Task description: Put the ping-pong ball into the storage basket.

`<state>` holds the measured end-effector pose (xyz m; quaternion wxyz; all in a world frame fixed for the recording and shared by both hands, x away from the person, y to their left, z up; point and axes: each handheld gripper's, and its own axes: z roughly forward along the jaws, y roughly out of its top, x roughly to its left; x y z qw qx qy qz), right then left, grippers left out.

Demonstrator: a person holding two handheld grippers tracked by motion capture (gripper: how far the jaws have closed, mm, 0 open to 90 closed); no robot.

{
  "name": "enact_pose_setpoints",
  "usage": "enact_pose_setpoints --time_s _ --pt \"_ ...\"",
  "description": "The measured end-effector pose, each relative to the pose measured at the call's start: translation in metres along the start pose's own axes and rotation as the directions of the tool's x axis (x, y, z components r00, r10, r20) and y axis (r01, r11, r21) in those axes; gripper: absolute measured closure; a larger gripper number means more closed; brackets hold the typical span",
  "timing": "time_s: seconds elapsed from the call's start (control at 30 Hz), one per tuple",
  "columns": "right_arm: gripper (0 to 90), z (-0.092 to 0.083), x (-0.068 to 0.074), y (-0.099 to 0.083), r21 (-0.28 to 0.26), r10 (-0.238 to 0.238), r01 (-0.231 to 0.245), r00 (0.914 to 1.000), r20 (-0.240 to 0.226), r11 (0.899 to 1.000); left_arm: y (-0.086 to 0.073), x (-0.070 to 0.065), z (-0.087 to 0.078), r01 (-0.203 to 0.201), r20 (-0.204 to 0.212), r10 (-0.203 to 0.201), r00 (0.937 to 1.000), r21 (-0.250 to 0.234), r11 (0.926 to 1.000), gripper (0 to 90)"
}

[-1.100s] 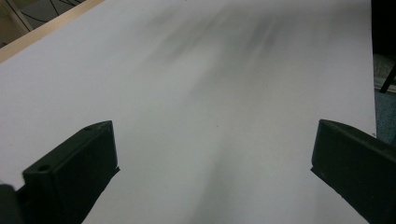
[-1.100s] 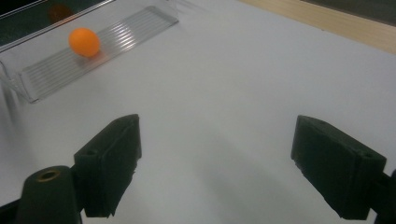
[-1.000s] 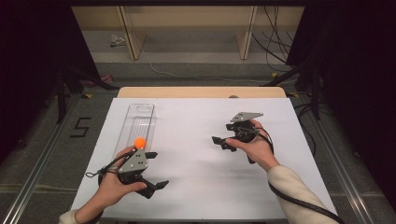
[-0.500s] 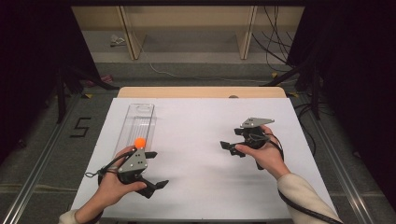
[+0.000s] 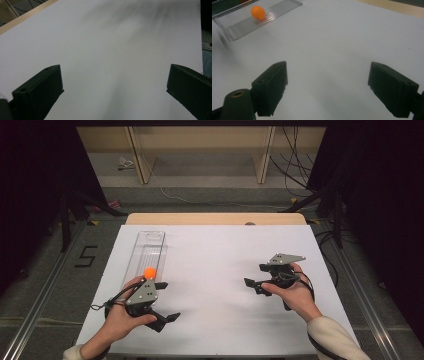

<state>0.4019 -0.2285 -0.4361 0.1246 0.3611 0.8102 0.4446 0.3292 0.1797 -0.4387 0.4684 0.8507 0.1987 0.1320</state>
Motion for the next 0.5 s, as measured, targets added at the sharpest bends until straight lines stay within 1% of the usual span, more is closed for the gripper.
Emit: enact_pose_setpoints --time_s 0.13,0.3,0.5 --pt "16.8 -0.004 0.001 -0.004 0.0 0.0 0.0 1.0 -0.003 1.0 0.0 0.0 0.0 0.0 -0.001 0.0 1.0 -0.002 1.0 0.0" --pt "16.9 -0.009 0.004 -0.008 -0.014 0.001 -0.001 0.9999 -0.012 1.0 0.0 0.001 0.0 -0.001 0.0 0.001 1.0 -0.005 1.0 0.0" --pt "16.8 -0.012 0.006 -0.01 -0.019 -0.007 0.007 0.9998 -0.019 1.0 0.001 0.001 0.0 0.002 0.003 -0.002 1.0 -0.01 0.9999 0.0"
